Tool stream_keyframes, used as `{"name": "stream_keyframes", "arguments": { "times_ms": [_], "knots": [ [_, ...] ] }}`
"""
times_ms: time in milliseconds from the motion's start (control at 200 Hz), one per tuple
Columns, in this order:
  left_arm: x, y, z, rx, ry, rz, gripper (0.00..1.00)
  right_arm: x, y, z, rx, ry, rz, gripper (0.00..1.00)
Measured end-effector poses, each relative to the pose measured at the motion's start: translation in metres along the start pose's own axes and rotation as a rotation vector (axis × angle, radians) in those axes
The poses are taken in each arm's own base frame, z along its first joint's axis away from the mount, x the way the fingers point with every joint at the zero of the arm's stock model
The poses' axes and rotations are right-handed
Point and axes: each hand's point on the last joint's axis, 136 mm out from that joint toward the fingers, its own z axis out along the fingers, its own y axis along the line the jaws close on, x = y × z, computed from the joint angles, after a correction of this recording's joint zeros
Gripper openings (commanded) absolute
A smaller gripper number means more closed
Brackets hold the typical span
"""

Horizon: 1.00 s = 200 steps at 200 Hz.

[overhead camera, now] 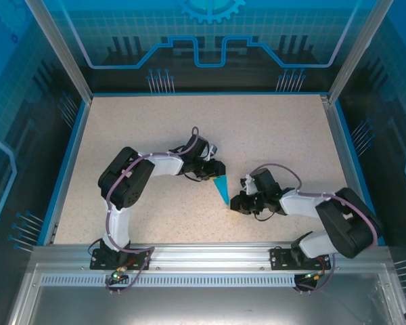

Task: Fold a paper plane with a square sheet of paper (pick it up from the middle)
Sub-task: Fold the wing for the fifth time at the center of the table.

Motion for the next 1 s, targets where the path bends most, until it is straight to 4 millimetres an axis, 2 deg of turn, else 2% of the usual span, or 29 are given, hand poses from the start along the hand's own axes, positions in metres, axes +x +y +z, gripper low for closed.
{"name": "stream_keyframes", "arguments": {
  "times_ms": [170, 270, 350, 505, 655, 1000],
  "knots": [
    [0.000, -0.001, 0.001, 0.008, 0.001, 0.003, 0.38, -0.032, 0.032, -0.016, -0.040, -0.106, -0.041, 0.16],
    [0.000, -0.001, 0.001, 0.011, 0.002, 0.004, 0.39, -0.048, 0.044, -0.013, -0.057, -0.126, -0.043, 0.16],
    [0.000, -0.002, 0.002, 0.016, 0.002, 0.005, 0.39, -0.060, 0.047, -0.003, -0.057, -0.118, -0.033, 0.17],
    [0.000, -0.002, 0.002, 0.019, 0.004, 0.005, 0.39, -0.067, 0.036, 0.019, -0.026, -0.079, 0.002, 0.16],
    [0.000, -0.003, 0.001, 0.021, 0.005, 0.006, 0.41, -0.057, 0.011, 0.035, 0.018, -0.034, 0.046, 0.16],
    [-0.004, -0.001, -0.002, 0.016, -0.004, 0.025, 0.42, -0.056, 0.009, 0.034, -0.022, -0.065, 0.016, 0.12]
  ]
}}
